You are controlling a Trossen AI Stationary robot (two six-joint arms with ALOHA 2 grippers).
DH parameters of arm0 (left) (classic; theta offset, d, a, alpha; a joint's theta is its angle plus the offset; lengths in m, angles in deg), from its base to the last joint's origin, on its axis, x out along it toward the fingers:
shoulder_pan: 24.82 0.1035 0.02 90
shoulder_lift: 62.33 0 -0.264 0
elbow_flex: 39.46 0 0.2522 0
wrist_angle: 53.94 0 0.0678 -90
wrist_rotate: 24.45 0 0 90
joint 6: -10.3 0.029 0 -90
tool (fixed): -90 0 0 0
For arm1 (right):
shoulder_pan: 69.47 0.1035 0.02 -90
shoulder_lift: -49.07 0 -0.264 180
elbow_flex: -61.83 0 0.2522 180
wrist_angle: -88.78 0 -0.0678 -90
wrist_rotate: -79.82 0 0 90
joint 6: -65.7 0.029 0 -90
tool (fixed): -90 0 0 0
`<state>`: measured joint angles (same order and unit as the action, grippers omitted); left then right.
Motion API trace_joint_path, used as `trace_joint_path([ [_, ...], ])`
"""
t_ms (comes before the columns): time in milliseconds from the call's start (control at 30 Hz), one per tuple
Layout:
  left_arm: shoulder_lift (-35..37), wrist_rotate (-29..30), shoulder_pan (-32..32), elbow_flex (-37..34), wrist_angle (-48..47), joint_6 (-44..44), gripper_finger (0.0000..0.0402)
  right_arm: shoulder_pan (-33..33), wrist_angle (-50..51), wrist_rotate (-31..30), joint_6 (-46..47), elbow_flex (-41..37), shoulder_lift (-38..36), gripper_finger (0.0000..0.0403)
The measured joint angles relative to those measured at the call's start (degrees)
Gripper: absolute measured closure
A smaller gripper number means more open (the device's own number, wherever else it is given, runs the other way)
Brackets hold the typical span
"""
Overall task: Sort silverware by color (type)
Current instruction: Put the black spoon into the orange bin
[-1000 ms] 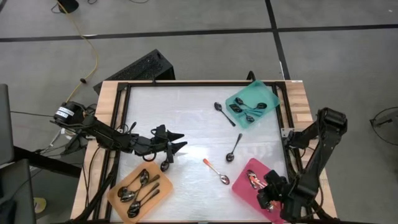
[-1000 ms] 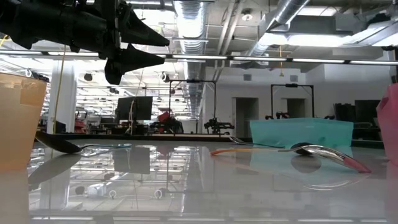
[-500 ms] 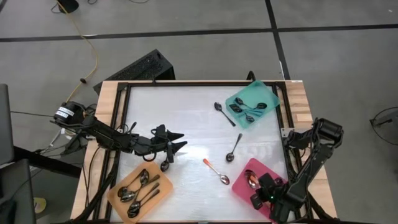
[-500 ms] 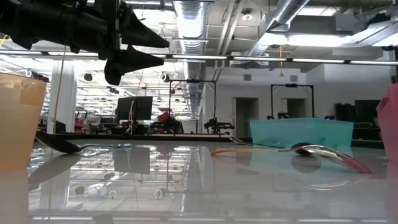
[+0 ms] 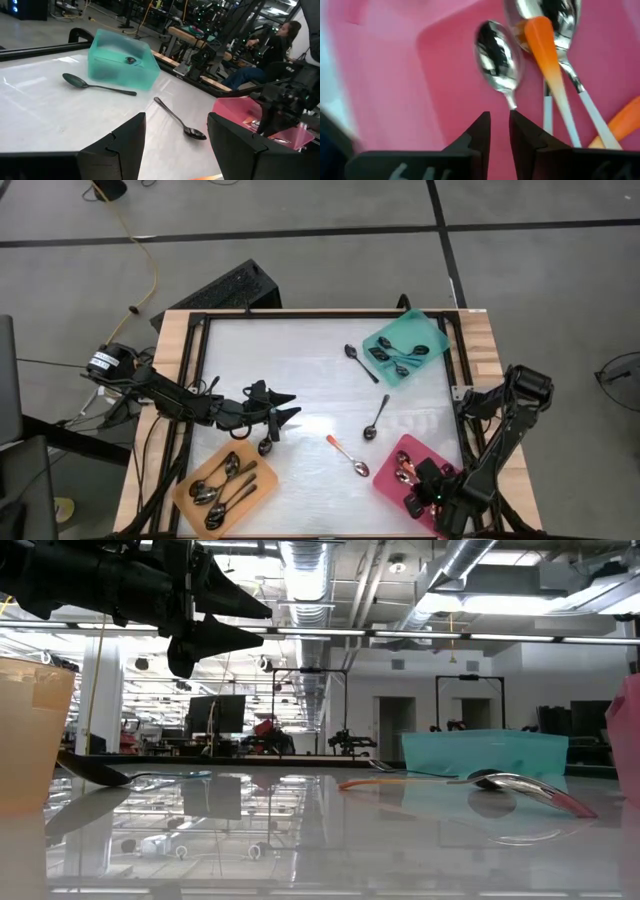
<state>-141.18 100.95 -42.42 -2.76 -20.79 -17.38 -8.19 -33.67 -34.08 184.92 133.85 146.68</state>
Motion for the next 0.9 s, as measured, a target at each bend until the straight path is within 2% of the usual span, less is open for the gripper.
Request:
trace_joint_path([
  [200, 0.00, 1.03, 0.02, 0.00, 0.00, 0.02, 0.0204, -2.44, 0.08, -1.18, -10.22, 0.63, -8.69, 0.0321],
  [367, 0.00, 1.32, 0.02, 0.00, 0.00, 0.02, 0.0204, -6.25, 2.95, -8.43, -21.93, 0.72, -17.62, 0.0321],
  [433, 0.00, 1.31, 0.02, 0.00, 0.02, 0.02, 0.0204, -8.36, 3.59, -12.29, -29.63, 0.72, -20.47, 0.0321],
  [567, 0.00, 1.31, 0.02, 0.00, 0.02, 0.02, 0.0204, -13.57, 2.74, -16.99, -50.96, 0.72, -24.40, 0.0321],
  [767, 0.00, 1.29, 0.02, 0.00, -0.39, -0.02, 0.0204, -22.78, 0.12, -16.25, -75.30, 0.72, -25.79, 0.0321],
  [900, 0.00, 1.27, 0.02, 0.00, -1.02, -0.04, 0.0204, -28.59, -0.55, -9.23, -89.25, 0.72, -25.09, 0.0320],
])
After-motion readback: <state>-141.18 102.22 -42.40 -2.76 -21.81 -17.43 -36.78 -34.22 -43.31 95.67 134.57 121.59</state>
